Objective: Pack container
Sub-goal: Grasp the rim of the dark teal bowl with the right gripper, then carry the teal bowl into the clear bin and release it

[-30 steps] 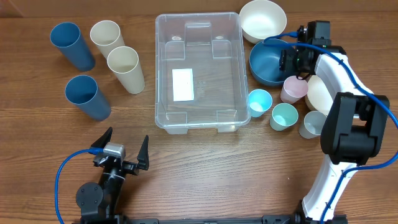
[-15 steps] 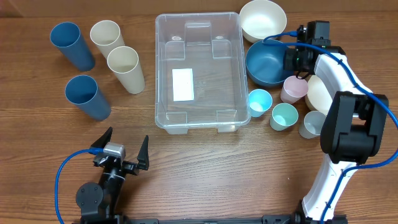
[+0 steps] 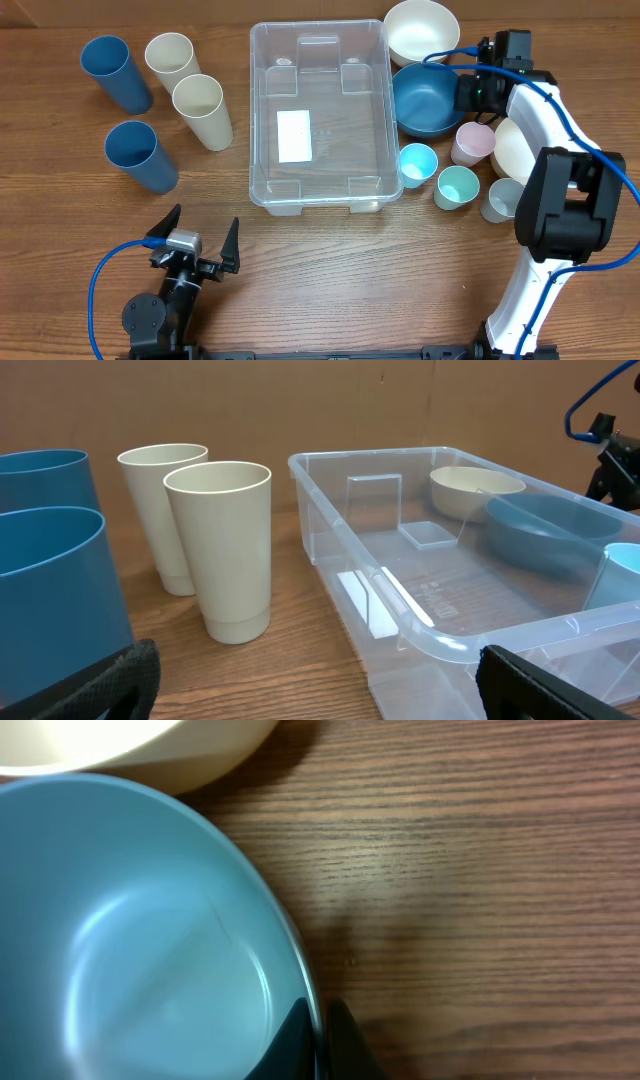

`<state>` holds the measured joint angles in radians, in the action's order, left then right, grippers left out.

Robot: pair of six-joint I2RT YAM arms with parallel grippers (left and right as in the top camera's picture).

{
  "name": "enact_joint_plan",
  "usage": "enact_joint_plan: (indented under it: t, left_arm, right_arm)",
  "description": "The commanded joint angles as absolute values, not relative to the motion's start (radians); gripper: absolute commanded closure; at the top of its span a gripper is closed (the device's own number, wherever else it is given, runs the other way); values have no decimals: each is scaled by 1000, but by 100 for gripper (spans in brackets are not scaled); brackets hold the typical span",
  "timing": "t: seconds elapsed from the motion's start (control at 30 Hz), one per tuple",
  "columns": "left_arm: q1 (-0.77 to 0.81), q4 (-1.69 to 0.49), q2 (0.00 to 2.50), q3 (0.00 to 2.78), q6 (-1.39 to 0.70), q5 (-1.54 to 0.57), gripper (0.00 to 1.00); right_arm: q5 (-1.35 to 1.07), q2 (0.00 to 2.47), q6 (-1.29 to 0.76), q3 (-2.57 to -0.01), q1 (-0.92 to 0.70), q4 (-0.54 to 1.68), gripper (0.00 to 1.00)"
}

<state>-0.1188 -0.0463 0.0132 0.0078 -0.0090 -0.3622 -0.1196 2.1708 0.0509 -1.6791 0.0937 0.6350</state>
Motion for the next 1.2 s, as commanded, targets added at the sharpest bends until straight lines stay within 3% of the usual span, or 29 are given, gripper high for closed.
enact_joint_plan:
  t: [0.0,0.43,0.6,0.93,1.17]
  left_arm:
    - [-124,-47,6,5,-23,-359,0]
    - [-124,-47,6,5,-23,-359,0]
    - [-124,-47,6,5,-23,-359,0]
    - [-124,-47,6,5,-23,-359,0]
    - [-124,-47,6,5,-23,-359,0]
  right_arm:
    - [-136,2170,30,-1797,94,684,96]
    - [-168,2168,26,-2207,94,1018,96]
    - [-168,2164,27,-2234,68,1062,96]
    - [-144,2106,26,-2230,-259,992,96]
    - [-137,2176,-18,-2225,-321,852,96]
